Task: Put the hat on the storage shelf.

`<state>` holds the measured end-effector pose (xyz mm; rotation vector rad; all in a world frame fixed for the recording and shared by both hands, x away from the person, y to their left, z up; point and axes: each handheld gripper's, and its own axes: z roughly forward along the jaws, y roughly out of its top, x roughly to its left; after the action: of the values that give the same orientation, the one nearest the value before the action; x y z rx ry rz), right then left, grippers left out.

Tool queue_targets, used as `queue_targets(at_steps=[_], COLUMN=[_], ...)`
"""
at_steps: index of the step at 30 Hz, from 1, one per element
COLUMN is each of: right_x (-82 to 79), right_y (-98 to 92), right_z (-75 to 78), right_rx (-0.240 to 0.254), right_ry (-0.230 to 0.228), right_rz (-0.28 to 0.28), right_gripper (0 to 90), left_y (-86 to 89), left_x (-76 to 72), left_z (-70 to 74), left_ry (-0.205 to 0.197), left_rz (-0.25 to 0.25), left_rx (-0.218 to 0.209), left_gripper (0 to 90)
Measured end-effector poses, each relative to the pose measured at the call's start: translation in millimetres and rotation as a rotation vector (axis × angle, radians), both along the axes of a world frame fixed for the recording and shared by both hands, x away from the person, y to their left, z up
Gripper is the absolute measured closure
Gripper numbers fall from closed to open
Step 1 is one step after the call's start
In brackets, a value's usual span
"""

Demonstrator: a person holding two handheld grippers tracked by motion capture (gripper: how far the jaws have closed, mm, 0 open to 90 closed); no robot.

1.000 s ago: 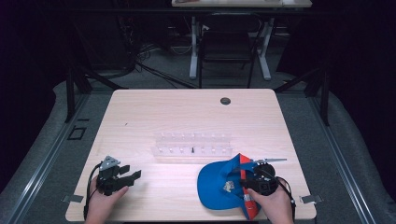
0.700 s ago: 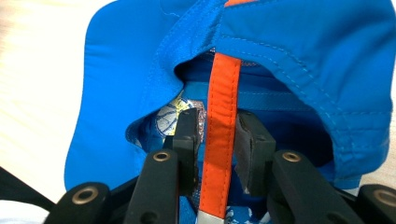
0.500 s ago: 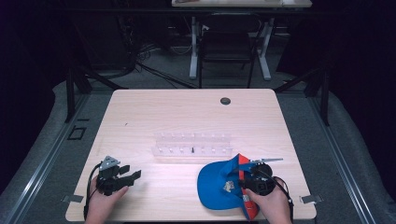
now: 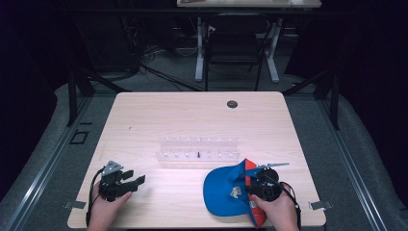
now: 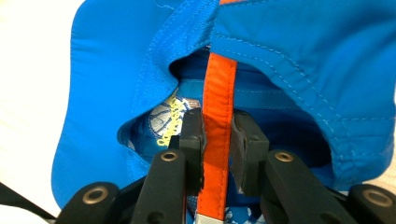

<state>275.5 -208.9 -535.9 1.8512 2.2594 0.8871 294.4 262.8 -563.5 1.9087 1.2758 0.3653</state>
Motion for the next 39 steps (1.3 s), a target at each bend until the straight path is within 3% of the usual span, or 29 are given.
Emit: queue_targets(at_steps=[10,17,23,39], right_x=[-0.2,1.4,1.7,10.4], right_y=[-9.8,-27.6,-39.3,-50.8], right_z=[12.4,29.8,41.5,83.7], right_rx=[0.055,0.099,0.127,0.079], right_ry=[0.021,0.059,0.055,0.050], right_rz=[0.020,0.037,0.019,0.037], right_gripper=[77.1,77.4,77.4,77.3], left_y=[0.6,-0.1,-0.8,-1.5], left_x=[-0.3,0.0,-0.1,0.0], left_z=[0.5,0.3,-0.5,-1.0], left_ry=[-0.004,-0.003,-0.012,-0.010], left_rz=[0.003,0.002,0.007,0.007], left_rx=[-0.002,0.000,-0.006,-0.006], left_gripper=[40.9,40.9,40.9,40.9])
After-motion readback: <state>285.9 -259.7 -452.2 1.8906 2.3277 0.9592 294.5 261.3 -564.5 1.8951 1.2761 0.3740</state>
